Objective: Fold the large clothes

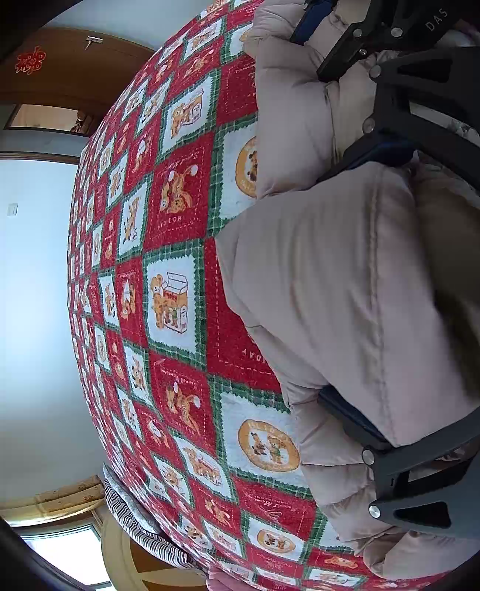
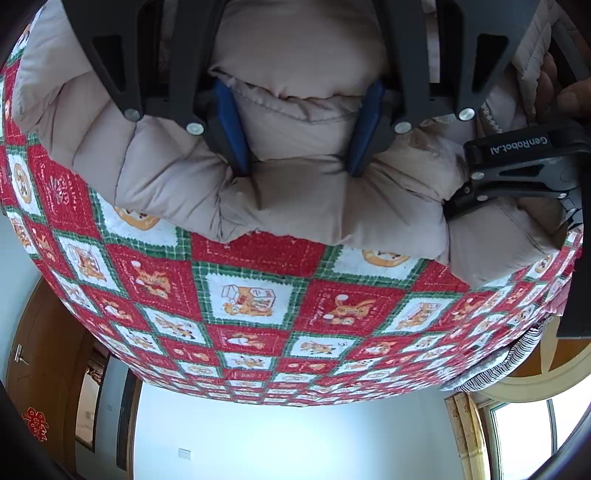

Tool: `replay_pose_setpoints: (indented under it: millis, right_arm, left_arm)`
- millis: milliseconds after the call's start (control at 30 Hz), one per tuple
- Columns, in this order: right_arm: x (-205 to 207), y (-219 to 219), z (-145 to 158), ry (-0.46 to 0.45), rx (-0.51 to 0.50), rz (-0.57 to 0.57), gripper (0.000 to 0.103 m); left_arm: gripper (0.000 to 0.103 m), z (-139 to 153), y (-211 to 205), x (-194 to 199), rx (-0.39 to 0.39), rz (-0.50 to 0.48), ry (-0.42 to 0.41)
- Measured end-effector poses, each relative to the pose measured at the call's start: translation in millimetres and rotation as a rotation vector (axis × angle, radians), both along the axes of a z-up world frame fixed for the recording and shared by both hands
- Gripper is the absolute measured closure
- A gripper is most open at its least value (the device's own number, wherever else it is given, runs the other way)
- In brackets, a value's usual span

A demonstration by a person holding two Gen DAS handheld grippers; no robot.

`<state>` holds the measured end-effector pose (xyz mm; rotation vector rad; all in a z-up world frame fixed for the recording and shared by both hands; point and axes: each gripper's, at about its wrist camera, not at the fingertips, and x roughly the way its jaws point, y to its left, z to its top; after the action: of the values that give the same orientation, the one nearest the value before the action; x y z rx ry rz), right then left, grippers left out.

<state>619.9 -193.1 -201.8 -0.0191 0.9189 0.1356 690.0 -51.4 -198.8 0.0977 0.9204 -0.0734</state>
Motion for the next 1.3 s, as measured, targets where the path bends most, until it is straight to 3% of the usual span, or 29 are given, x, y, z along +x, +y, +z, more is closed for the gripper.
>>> replay_pose_setpoints:
  millis: [1300]
  right_arm:
    - [3.5, 5.1, -3.0, 0.009, -0.042, -0.006, 0.044]
  left_arm:
    - [0.000, -2.7, -0.7, 2.1, 0.010, 0.001, -0.008]
